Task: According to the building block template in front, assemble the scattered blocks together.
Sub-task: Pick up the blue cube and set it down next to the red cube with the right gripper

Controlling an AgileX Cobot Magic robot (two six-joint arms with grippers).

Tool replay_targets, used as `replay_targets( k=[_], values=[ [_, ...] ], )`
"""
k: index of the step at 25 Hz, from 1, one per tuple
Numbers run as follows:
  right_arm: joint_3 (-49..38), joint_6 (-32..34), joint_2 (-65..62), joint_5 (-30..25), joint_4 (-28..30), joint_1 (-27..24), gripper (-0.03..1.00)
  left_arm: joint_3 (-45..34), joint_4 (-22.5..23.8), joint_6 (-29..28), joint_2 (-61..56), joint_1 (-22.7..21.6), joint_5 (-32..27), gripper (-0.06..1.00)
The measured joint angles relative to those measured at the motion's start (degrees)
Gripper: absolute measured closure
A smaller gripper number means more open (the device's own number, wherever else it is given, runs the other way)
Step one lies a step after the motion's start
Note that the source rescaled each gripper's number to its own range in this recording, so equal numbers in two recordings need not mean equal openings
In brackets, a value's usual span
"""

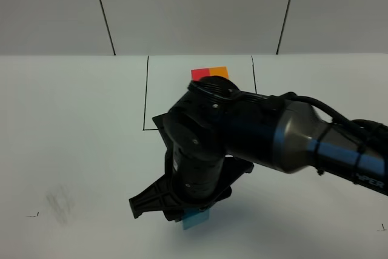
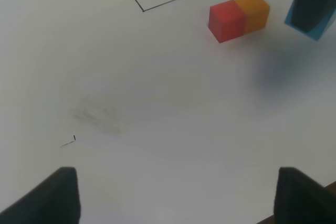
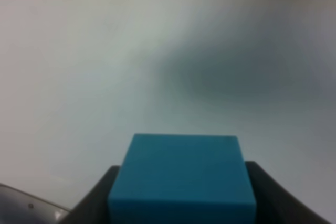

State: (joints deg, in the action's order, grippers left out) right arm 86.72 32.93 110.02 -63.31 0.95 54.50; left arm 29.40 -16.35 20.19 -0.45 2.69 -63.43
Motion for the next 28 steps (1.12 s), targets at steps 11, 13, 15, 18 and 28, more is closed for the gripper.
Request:
replay_targets(
  k=[11,13,15,18,28],
  values=[
    [7.5,-3.1,7.2,3.8,-2.6,0.5,0.77,0.0,0.0,0.0,0.0,0.0,0.0,0.1],
    [7.5,-3.5,8.3,3.9,-2.8,0.5,0.77,0.0,0.0,0.0,0.0,0.0,0.0,0.1],
    [7.5,-3.9,9.0,4.1,-2.7,0.4,0.77,0.0,0.0,0.0,0.0,0.0,0.0,0.1],
    [7.5,-3.9,9.6,5.5,-2.5,-0.1,0.77,0.0,0.0,0.0,0.0,0.0,0.0,0.1],
    [7.5,-4.3,12.2,8.3,-2.0,-2.2,0.77,0.0,0.0,0.0,0.0,0.0,0.0,0.1]
  ],
)
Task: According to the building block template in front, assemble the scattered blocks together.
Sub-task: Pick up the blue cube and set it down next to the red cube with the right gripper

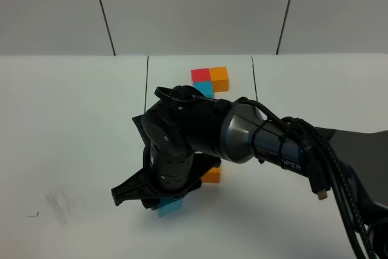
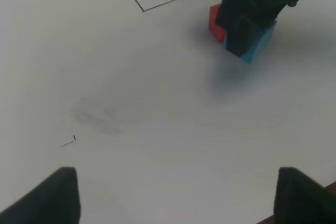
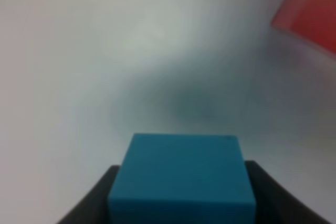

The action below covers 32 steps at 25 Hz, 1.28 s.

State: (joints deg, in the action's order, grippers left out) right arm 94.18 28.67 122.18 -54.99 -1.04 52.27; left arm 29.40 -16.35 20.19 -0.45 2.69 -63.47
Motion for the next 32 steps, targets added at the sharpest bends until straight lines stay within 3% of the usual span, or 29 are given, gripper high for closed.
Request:
replay_targets(
  k=[10,19,32],
  values=[
    [0.0,3.1,1.8,1.9,2.9,-2.2,0.77,0.0,0.0,0.0,0.0,0.0,0.0,0.09],
    [0.0,7.1,1.9,-0.2,5.5,-2.6,0.77,0.0,0.0,0.0,0.0,0.0,0.0,0.09],
    [0.0,7.1,1.9,-1.6,2.2,-2.6,0.77,0.0,0.0,0.0,0.0,0.0,0.0,0.09]
  ],
)
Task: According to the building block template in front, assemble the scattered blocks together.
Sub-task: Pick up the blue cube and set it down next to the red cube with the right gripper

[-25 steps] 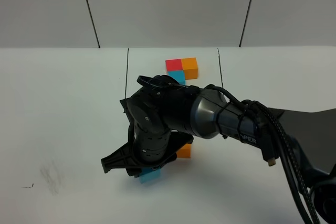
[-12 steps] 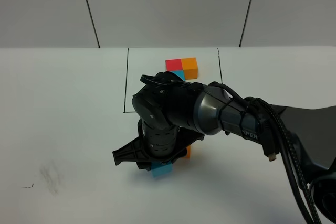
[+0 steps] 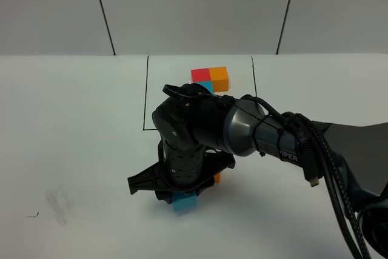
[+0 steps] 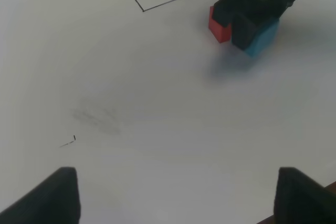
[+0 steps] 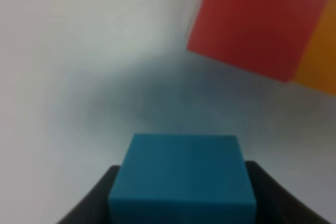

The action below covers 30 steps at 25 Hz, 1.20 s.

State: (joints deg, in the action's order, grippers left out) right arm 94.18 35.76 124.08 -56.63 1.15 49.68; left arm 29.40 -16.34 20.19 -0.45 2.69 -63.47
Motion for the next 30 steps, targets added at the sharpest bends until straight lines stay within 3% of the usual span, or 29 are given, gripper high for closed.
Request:
replay_targets(
  k=[17,30],
  values=[
    [0.0,0.2,0.0,-1.8,-2.3,0.0,0.77,0.0,0.0,0.0,0.0,0.0,0.0,0.09],
    [0.0,8.6,-0.1,-2.7,-2.6,0.0,0.77,0.0,0.0,0.0,0.0,0.0,0.0,0.09]
  ],
)
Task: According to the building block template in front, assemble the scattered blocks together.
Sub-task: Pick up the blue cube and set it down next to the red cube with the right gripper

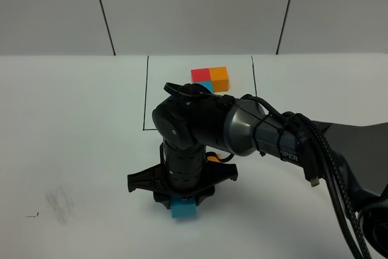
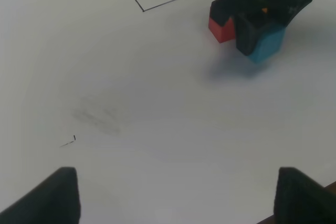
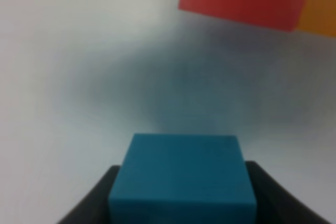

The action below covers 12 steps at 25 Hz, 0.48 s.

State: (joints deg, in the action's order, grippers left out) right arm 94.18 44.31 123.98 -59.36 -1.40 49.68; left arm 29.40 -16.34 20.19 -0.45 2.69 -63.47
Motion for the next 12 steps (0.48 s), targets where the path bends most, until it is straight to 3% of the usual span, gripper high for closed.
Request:
replay_targets(
  k=[7,12],
  values=[
    [0.0,4.4,-1.0,-0.8,0.4,0.0,0.77,0.0,0.0,0.0,0.0,0.0,0.0,0.09],
    [0.0,6.7,-1.0,3.4,0.4,0.0,0.77,0.0,0.0,0.0,0.0,0.0,0.0,0.09]
  ],
)
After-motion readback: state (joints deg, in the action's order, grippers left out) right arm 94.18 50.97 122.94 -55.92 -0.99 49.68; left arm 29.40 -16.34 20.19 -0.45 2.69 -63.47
